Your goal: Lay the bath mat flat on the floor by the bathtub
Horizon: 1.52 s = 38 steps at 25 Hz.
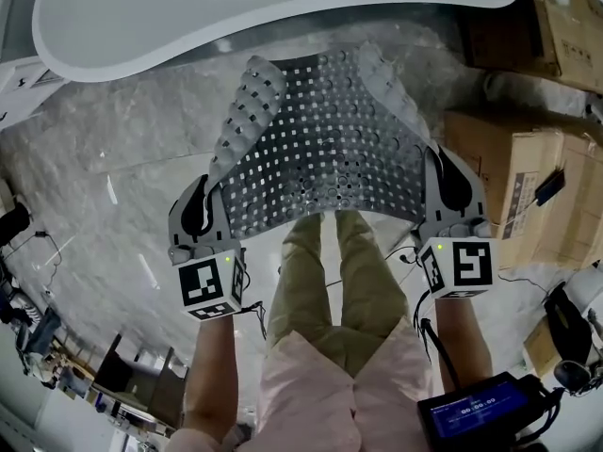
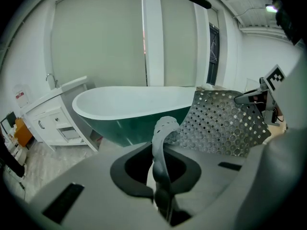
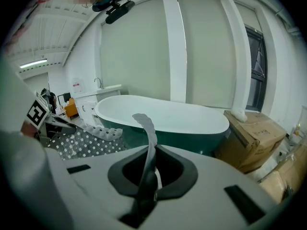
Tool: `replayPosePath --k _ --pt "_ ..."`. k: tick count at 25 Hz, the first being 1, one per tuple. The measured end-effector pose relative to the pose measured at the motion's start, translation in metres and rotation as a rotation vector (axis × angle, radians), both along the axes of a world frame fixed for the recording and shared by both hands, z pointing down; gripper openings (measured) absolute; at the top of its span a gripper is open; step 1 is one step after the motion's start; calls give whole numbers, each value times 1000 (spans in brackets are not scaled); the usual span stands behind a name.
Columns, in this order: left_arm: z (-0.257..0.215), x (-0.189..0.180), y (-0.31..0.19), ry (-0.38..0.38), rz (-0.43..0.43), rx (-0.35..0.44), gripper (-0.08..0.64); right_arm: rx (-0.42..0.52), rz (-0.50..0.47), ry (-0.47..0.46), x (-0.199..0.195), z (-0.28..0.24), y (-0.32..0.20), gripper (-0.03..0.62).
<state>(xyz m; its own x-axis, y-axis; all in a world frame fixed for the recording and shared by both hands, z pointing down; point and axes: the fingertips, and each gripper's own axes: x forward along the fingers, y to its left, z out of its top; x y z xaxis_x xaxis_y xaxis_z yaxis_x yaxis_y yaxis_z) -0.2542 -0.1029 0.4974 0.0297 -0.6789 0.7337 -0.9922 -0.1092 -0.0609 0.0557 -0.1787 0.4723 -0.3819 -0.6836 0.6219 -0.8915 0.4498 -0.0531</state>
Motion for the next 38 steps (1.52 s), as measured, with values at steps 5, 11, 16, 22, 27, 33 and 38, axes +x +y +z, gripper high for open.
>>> replayPosePath --k 5,11,16,22,27,33,38 --pt "15 -6 -2 -6 8 -9 35 -11 -15 11 -4 14 -3 26" --pt "23 -11 -1 -25 7 -13 35 -4 -22 13 4 19 -5 26" --pt "38 -10 -3 -23 11 -13 35 -9 -29 17 3 35 -2 26" --pt "49 -13 -6 -18 10 -11 35 -5 -27 18 -2 44 -5 26" --pt "64 -15 -7 -19 14 -28 35 -10 -25 23 -1 57 -9 26" --pt "63 -17 -1 -25 22 -31 35 3 -8 28 0 51 -1 26" --pt "60 -21 8 -26 31 -23 35 6 -4 29 -3 48 15 26"
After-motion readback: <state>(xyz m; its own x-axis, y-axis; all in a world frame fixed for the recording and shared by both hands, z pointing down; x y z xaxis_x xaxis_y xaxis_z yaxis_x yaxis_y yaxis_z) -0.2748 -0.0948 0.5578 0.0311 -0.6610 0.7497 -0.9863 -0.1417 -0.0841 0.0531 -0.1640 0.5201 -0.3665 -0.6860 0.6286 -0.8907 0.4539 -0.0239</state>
